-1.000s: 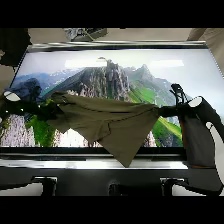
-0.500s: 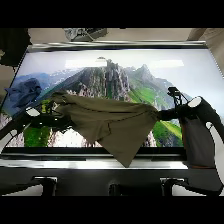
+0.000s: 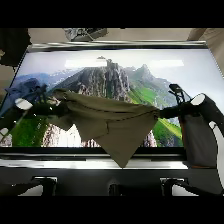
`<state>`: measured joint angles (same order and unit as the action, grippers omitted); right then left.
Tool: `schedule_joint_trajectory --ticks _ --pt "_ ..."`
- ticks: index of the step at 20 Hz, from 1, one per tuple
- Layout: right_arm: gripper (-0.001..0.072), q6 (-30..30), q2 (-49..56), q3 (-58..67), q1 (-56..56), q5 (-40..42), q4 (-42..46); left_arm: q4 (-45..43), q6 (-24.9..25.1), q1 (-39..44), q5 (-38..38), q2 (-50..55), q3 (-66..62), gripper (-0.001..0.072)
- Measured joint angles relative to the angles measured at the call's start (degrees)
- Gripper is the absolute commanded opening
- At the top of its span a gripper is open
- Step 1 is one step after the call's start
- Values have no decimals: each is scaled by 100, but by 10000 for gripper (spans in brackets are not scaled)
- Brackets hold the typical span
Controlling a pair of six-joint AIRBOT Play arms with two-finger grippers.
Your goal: Fold the shirts.
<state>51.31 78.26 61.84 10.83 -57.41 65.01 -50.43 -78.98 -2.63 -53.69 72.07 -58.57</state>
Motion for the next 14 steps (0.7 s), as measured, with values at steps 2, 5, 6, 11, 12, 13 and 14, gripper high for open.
schedule_joint_trajectory --ticks 2,5,6,11,12,13,14 --pt "38 -70 -398 549 0 37 142 2 90 -173 -37 -326 -1034 30" --pt "38 -59 -1126 1744 2 140 437 4 31 -509 -98 -645 -2905 30" --pt "38 -9 -1390 2166 2 144 568 22 -66 -645 -101 -730 -3585 30" --pt "37 540 -2813 3609 2 140 1526 9 -654 -1222 -101 -1294 -5731 29" --pt "37 616 -3053 3722 2 92 1639 -20 -743 -1272 -105 -1467 -5816 30" --pt "37 671 -3279 3810 4 2 1746 -50 -820 -1309 -105 -1659 -5851 29" --pt "37 715 -3451 3869 4 -109 1823 -81 -855 -1335 -103 -1825 -5864 29"
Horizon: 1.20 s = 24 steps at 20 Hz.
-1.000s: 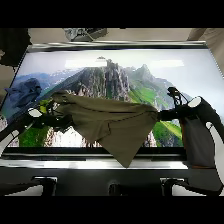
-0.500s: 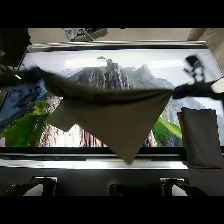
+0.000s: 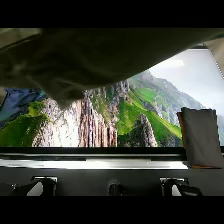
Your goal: Fold the shirts.
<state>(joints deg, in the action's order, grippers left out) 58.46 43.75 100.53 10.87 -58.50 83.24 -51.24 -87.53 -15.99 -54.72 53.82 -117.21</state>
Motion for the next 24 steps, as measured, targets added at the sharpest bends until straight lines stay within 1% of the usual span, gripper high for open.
schedule_joint_trajectory --ticks 4,6,8,10,12,14,16,19,22,24 --pt "37 90 -382 116 0 -621 254 -245 -114 -50 -35 -461 -33 29" --pt "37 111 -369 136 0 -951 319 -431 -140 -59 -299 -535 -39 29" --pt "37 118 -199 153 0 -1215 354 -588 -175 -66 -723 -446 -13 30" --pt "36 109 199 153 -2 -1449 354 -662 -208 -66 -1163 -243 109 29" --pt "36 -33 824 160 -2 -1624 197 -741 -205 -63 -1537 90 391 29" --pt "36 -177 1709 157 -28 -1847 -85 -811 -127 -11 -1818 573 909 29" --pt "36 -249 2732 153 -166 -1952 -186 -883 15 79 -1902 1121 1506 29" --pt "37 -243 4275 153 -476 -1668 -125 -981 140 205 -1622 2249 2260 30" --pt "37 90 5405 155 -647 -833 -116 -756 459 299 -1056 3375 2503 30" --pt "37 422 5812 160 -691 -184 -103 -466 717 363 -549 3976 2500 30"
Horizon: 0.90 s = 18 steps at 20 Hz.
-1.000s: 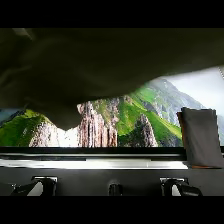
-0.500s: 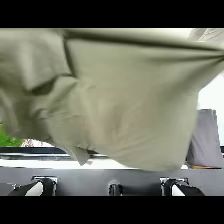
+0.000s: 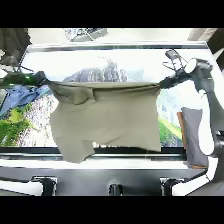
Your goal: Fold the shirts.
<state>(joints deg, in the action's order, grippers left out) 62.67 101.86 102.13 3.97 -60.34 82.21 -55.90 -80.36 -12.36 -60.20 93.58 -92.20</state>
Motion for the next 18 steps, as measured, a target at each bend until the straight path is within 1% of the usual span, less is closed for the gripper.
schedule_joint_trajectory --ticks 3,5,6,7,9,12,13,15,18 --pt "38 387 345 0 -37 787 22 219 258 120 643 564 -24 30" --pt "38 516 428 0 -44 970 39 278 481 195 859 741 -31 30" --pt "38 535 431 0 -46 935 83 304 568 210 898 763 -39 30" --pt "38 533 407 0 -48 798 140 328 634 210 887 739 -48 30" --pt "37 365 310 2 -50 120 243 184 715 155 549 627 -55 30" --pt "37 140 240 -131 -68 -1207 286 -315 562 46 -459 544 -4 30" --pt "37 87 234 -247 -79 -1495 262 -485 479 31 -772 560 74 30" --pt "37 22 254 -527 -90 -1869 131 -708 374 31 -1211 660 256 30" --pt "38 -15 326 -767 -92 -2120 -33 -866 162 31 -1532 780 402 33"
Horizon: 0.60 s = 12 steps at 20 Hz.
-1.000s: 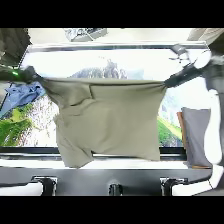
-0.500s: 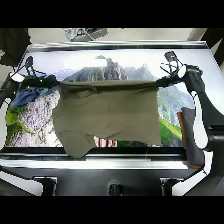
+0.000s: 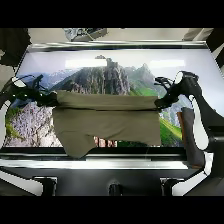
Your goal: Fold the shirts.
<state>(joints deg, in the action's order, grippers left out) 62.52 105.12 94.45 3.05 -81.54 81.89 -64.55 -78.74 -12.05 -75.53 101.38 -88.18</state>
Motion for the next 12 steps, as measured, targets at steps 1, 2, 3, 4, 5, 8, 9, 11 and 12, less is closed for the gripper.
schedule_joint_trajectory --ticks 1,2,3,4,5,8,9,11,12 --pt "99 4 13 -42 0 -39 -42 -31 -103 0 -79 20 28 133" --pt "274 52 22 -72 -2 -83 -72 -50 -160 -2 -133 31 39 382" --pt "402 98 22 -92 -4 -109 -94 -72 -240 -11 -197 42 37 526" --pt "420 151 0 -109 -7 -162 -101 -94 -302 -35 -315 46 4 525" --pt "420 179 -61 -118 -7 -256 -94 -94 -319 -74 -466 39 -61 525" --pt "421 85 -361 -138 85 -739 92 -114 -341 -308 -925 -133 -170 524" --pt "421 42 -476 -149 184 -935 162 -120 -343 -420 -1064 -251 -111 523" --pt "421 -22 -704 -275 422 -1255 125 -131 -284 -612 -1224 -592 293 521" --pt "421 -44 -835 -426 533 -1355 87 -133 -212 -680 -1276 -804 671 521"
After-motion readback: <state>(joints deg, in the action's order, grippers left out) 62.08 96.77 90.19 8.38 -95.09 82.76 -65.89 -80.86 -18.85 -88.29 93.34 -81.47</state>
